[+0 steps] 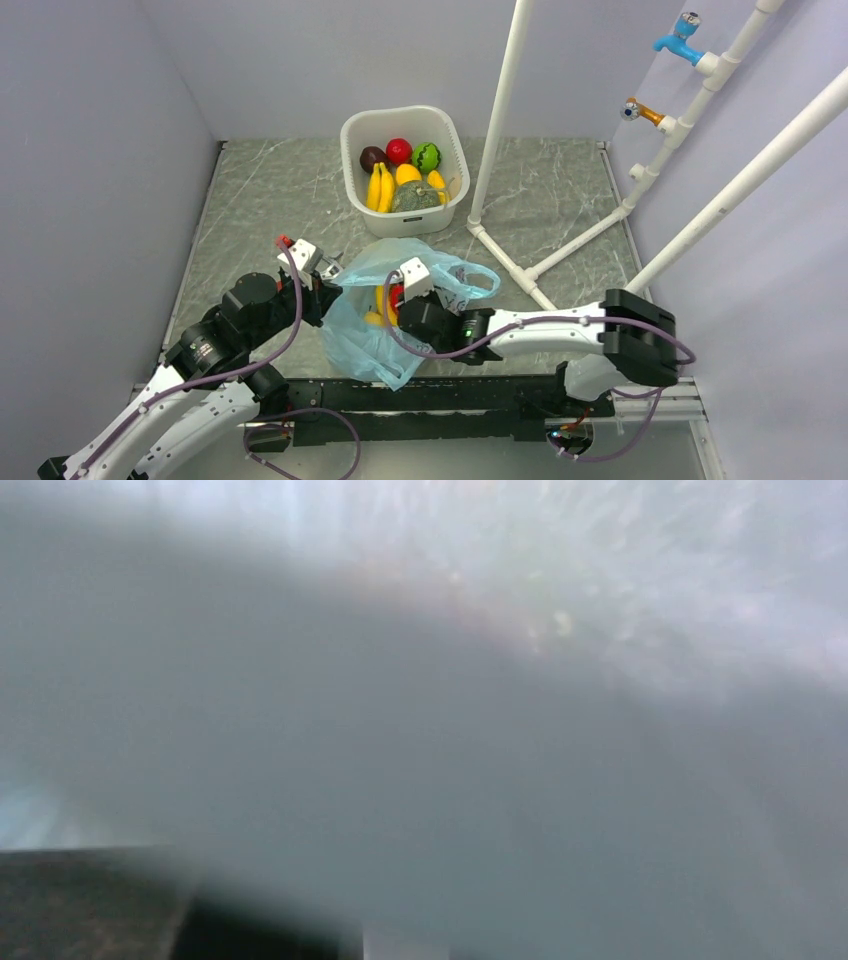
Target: Take the fake fruits out of the plastic bag
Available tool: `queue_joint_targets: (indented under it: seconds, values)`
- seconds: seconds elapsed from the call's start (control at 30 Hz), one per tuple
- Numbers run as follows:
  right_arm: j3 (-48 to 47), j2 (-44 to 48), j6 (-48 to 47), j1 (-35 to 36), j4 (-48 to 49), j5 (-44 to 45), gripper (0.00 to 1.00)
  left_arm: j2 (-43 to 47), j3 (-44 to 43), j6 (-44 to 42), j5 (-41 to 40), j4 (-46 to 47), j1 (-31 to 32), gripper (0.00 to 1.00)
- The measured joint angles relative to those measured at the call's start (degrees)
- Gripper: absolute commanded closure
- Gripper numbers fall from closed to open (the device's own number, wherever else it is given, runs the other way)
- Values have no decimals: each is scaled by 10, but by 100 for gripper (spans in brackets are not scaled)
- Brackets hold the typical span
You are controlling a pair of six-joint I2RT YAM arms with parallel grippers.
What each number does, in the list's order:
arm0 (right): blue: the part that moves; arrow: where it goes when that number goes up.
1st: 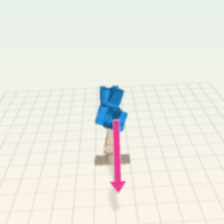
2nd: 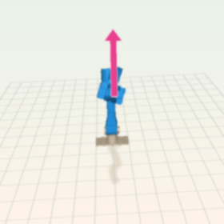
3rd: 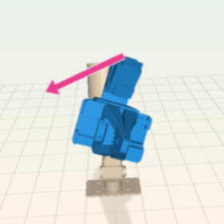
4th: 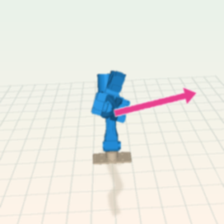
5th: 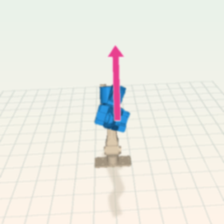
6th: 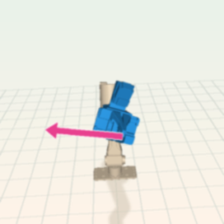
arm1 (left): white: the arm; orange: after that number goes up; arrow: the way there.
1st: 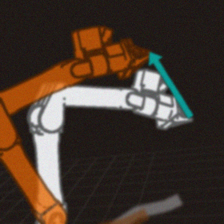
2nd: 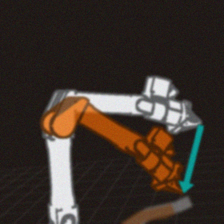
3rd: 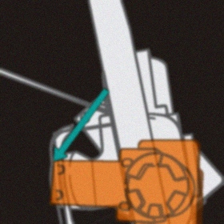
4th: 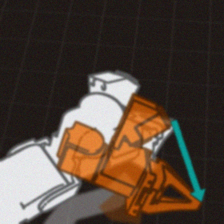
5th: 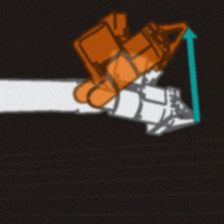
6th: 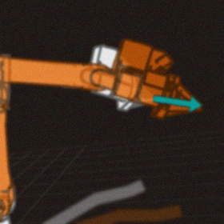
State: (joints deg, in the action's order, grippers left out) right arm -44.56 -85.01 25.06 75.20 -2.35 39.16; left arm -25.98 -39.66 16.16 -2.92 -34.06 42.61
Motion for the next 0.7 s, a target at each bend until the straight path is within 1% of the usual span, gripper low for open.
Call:
queue_joint_targets:
  seconds: [0.13,0.37,0.43,0.5,0.53,0.67,0.7]
  values:
    - [3,67,-3,0,-1,-35,100,0,0,0,-5,0,0,100]
    - [21,196,-13,0,8,-117,100,-1,0,0,-13,0,0,100]
    - [24,221,-15,0,8,-133,100,-2,0,0,-13,-1,0,100]
    - [23,229,-15,0,8,-141,98,-2,0,0,-13,0,0,100]
    - [23,228,-15,0,7,-142,93,-2,0,0,-13,0,0,100]
    - [23,195,-7,0,7,-142,62,-2,0,0,-12,0,0,100]
    - [23,183,-2,0,7,-139,51,-2,0,0,-12,0,0,100]
